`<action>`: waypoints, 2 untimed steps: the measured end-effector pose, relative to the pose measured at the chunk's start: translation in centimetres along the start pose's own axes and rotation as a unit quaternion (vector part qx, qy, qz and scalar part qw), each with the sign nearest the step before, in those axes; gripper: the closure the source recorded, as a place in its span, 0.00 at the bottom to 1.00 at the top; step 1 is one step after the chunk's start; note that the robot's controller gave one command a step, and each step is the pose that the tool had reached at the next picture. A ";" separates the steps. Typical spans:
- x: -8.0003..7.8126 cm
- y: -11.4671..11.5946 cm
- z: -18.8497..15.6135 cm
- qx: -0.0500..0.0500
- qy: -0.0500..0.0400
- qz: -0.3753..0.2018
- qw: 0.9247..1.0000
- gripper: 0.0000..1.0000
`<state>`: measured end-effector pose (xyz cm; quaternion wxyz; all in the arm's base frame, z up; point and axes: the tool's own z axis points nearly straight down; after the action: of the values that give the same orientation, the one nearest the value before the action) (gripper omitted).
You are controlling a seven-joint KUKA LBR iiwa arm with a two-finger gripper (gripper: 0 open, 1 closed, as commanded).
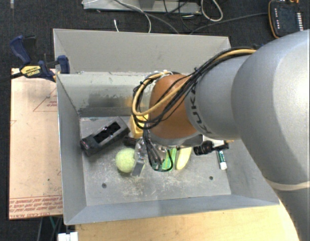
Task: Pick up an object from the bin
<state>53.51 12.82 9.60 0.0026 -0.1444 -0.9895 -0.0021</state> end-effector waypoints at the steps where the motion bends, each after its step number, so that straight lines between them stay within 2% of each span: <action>1: -0.1 0.1 -3.0 -0.001 -0.001 -0.001 1.000 1.00; 2: 0.0 0.1 -5.9 -0.001 -0.001 -0.001 1.000 1.00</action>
Offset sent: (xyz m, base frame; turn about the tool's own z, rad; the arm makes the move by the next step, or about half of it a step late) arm 0.0011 0.0004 0.0731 -0.0012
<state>53.60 12.86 15.51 0.0011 -0.1431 -0.9897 -0.0031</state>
